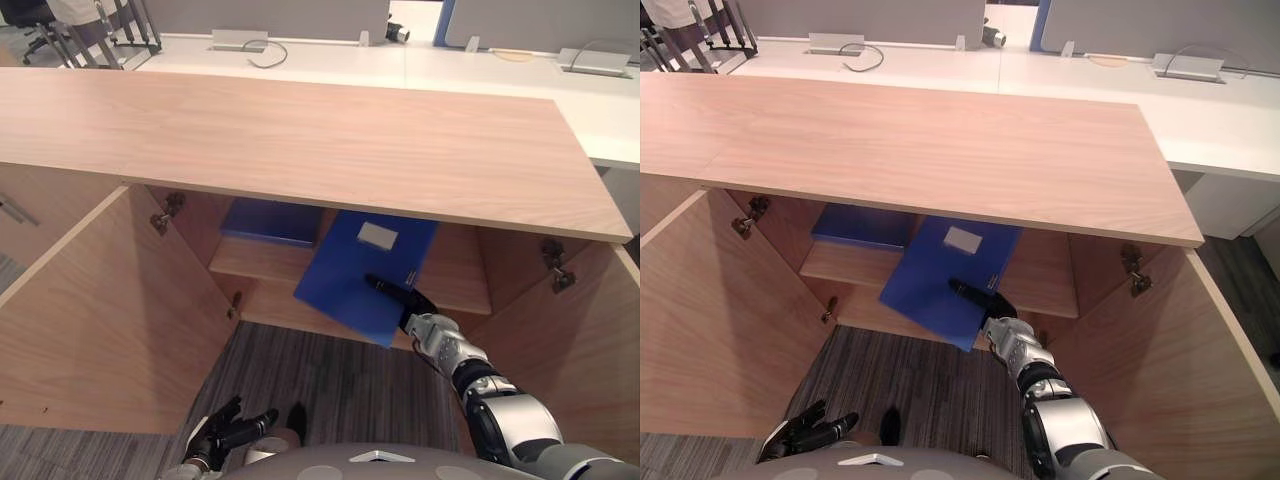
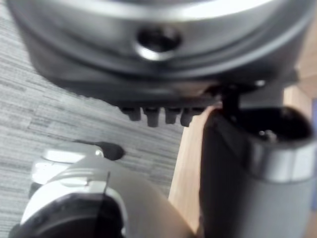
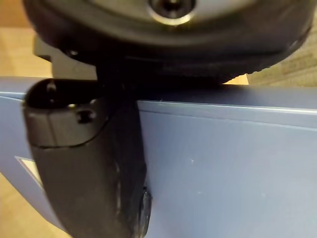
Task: Walk over to the cabinet, pick up the folder, carry it to the office cabinet, place the folder inside the office cabinet, then close the office cabinet door
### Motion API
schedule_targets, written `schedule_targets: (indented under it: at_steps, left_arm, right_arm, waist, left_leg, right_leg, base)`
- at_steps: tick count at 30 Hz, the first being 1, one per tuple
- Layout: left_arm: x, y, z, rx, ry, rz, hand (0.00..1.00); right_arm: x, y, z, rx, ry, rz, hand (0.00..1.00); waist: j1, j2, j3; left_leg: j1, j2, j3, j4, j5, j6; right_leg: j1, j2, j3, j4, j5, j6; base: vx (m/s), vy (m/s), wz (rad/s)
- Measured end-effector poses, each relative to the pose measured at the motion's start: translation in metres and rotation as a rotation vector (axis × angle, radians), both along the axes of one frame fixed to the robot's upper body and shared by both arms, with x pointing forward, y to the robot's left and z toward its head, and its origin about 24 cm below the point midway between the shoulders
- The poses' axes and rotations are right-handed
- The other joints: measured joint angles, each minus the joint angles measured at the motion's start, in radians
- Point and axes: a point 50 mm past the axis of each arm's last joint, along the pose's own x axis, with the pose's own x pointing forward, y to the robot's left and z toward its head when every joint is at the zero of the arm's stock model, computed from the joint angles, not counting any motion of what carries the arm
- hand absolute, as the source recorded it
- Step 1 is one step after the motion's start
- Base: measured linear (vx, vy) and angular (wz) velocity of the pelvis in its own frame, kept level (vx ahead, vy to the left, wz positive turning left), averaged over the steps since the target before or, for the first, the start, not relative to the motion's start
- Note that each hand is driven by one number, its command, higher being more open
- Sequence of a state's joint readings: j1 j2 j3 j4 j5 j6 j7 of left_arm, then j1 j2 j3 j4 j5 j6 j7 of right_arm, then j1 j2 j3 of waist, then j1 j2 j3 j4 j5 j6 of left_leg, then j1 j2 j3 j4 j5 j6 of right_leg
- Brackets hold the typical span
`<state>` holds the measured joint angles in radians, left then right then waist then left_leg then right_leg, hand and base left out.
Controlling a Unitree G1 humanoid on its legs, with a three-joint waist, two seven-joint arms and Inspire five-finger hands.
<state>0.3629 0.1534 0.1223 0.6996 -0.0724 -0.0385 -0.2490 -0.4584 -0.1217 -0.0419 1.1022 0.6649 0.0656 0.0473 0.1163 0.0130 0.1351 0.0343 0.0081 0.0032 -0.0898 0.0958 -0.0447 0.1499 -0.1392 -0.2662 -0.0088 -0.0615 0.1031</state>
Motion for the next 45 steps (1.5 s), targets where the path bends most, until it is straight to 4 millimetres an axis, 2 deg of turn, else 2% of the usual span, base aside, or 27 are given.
schedule_targets:
  at_steps: [4, 6, 8, 10, 13, 19, 25, 27, 28, 29, 30, 32, 36, 41, 45]
  left_arm:
    - [0.007, -0.003, 0.003, 0.017, -0.026, -0.017, 1.00]
    - [0.011, -0.008, 0.004, 0.025, -0.038, -0.010, 1.00]
    - [0.012, -0.012, 0.004, 0.024, -0.037, 0.006, 1.00]
    - [0.015, -0.016, 0.004, 0.032, -0.045, 0.011, 1.00]
    - [0.016, -0.021, 0.004, 0.044, -0.047, 0.013, 1.00]
    - [0.018, -0.023, 0.005, 0.059, -0.053, 0.020, 1.00]
    - [0.022, -0.024, 0.006, 0.065, -0.070, 0.012, 1.00]
    - [0.033, -0.027, 0.012, 0.065, -0.119, -0.005, 1.00]
    - [0.038, -0.029, 0.014, 0.062, -0.135, -0.013, 1.00]
    - [0.048, -0.033, 0.017, 0.056, -0.171, -0.037, 1.00]
    - [0.052, -0.035, 0.019, 0.054, -0.187, -0.046, 1.00]
    - [0.067, -0.040, 0.024, 0.058, -0.235, -0.066, 1.00]
    - [0.078, -0.041, 0.033, 0.067, -0.295, -0.066, 1.00]
    - [0.085, -0.041, 0.040, 0.068, -0.351, -0.057, 1.00]
    - [0.093, -0.037, 0.045, 0.087, -0.389, 0.000, 1.00]
  right_arm:
    - [0.009, 0.011, 0.007, 0.260, -0.018, -0.248, 0.00]
    - [0.015, 0.019, 0.014, 0.485, -0.071, -0.467, 0.00]
    - [0.019, 0.024, 0.022, 0.631, -0.120, -0.615, 0.00]
    - [0.022, 0.023, 0.027, 0.719, -0.157, -0.739, 0.00]
    - [0.023, 0.019, 0.032, 0.768, -0.194, -0.858, 0.00]
    - [0.026, 0.006, 0.043, 0.811, -0.241, -0.967, 0.00]
    - [0.049, -0.006, 0.079, 0.860, -0.369, -1.001, 0.00]
    - [0.065, -0.010, 0.113, 0.902, -0.491, -0.973, 0.00]
    - [0.068, -0.013, 0.122, 0.909, -0.521, -0.971, 0.00]
    - [0.072, -0.024, 0.138, 0.916, -0.586, -0.979, 0.00]
    - [0.073, -0.029, 0.145, 0.919, -0.616, -0.984, 0.00]
    - [0.076, -0.041, 0.169, 0.937, -0.717, -0.990, 0.00]
    - [0.078, -0.046, 0.198, 0.991, -0.808, -1.002, 0.00]
    - [0.071, -0.053, 0.229, 1.051, -0.958, -1.010, 0.00]
    - [0.065, -0.057, 0.252, 1.087, -1.070, -1.015, 0.00]
  waist:
    - [0.021, 0.001, 0.007]
    - [0.022, 0.003, 0.009]
    - [0.026, 0.005, 0.011]
    - [0.031, 0.005, 0.011]
    - [0.044, 0.005, 0.011]
    - [0.057, 0.007, 0.012]
    - [0.085, 0.009, 0.017]
    - [0.095, 0.021, 0.064]
    - [0.098, 0.027, 0.079]
    - [0.100, 0.051, 0.114]
    - [0.100, 0.061, 0.126]
    - [0.100, 0.081, 0.160]
    - [0.099, 0.094, 0.208]
    - [0.101, 0.103, 0.227]
    - [0.099, 0.100, 0.234]
  left_leg:
    - [-0.007, -0.001, -0.007, 0.000, -0.001, -0.001]
    - [-0.015, -0.008, -0.012, 0.000, -0.002, -0.001]
    - [-0.018, -0.015, -0.017, 0.000, -0.003, 0.000]
    - [-0.019, -0.022, -0.021, 0.001, -0.003, 0.000]
    - [-0.019, -0.029, -0.020, 0.001, -0.003, 0.000]
    - [-0.032, -0.021, -0.033, 0.000, -0.009, 0.000]
    - [-0.091, -0.001, -0.010, 0.005, 0.001, 0.004]
    - [-0.174, 0.004, -0.019, 0.105, -0.019, 0.004]
    - [-0.203, 0.002, -0.024, 0.145, -0.031, 0.004]
    - [-0.258, 0.000, -0.039, 0.236, -0.059, 0.007]
    - [-0.287, -0.003, -0.039, 0.278, -0.071, 0.008]
    - [-0.403, -0.026, -0.046, 0.420, -0.114, 0.020]
    - [-0.526, -0.046, -0.044, 0.580, -0.175, 0.034]
    - [-0.655, -0.041, -0.007, 0.706, -0.219, 0.046]
    - [-0.768, -0.023, 0.036, 0.811, -0.254, 0.049]
  right_leg:
    - [0.007, -0.005, -0.014, -0.014, 0.001, 0.005]
    - [0.010, -0.015, -0.033, -0.017, -0.003, 0.010]
    - [0.018, -0.021, -0.041, -0.022, -0.004, 0.014]
    - [0.025, -0.027, -0.053, -0.026, -0.003, 0.019]
    - [0.028, -0.036, -0.059, -0.025, -0.001, 0.024]
    - [0.018, -0.030, -0.085, -0.011, 0.000, 0.025]
    - [-0.029, -0.019, -0.112, 0.003, -0.004, 0.010]
    - [-0.087, -0.025, -0.133, 0.070, -0.023, -0.001]
    - [-0.106, -0.032, -0.140, 0.101, -0.036, -0.001]
    - [-0.144, -0.046, -0.157, 0.180, -0.065, -0.002]
    - [-0.167, -0.056, -0.168, 0.225, -0.083, -0.002]
    - [-0.279, -0.114, -0.178, 0.413, -0.168, 0.001]
    - [-0.396, -0.173, -0.163, 0.594, -0.252, 0.003]
    - [-0.553, -0.203, -0.094, 0.741, -0.297, 0.000]
    - [-0.704, -0.209, -0.011, 0.857, -0.319, 0.000]
  base:
    - [0.02, -0.026, 0.10]
    - [0.05, -0.001, 0.19]
    - [0.06, -0.002, 0.13]
    - [0.05, 0.000, 0.15]
    - [0.01, 0.003, 0.05]
    - [-0.05, -0.017, 0.07]
    - [-0.05, -0.017, 0.13]
    - [-0.04, 0.003, 0.18]
    - [-0.09, 0.048, 0.35]
    - [-0.07, 0.043, 0.39]
    - [-0.13, 0.103, 0.54]
    - [-0.13, 0.111, 0.46]
    - [-0.11, 0.064, 0.08]
    - [-0.13, 0.058, -0.18]
    - [-0.09, 0.047, -0.32]
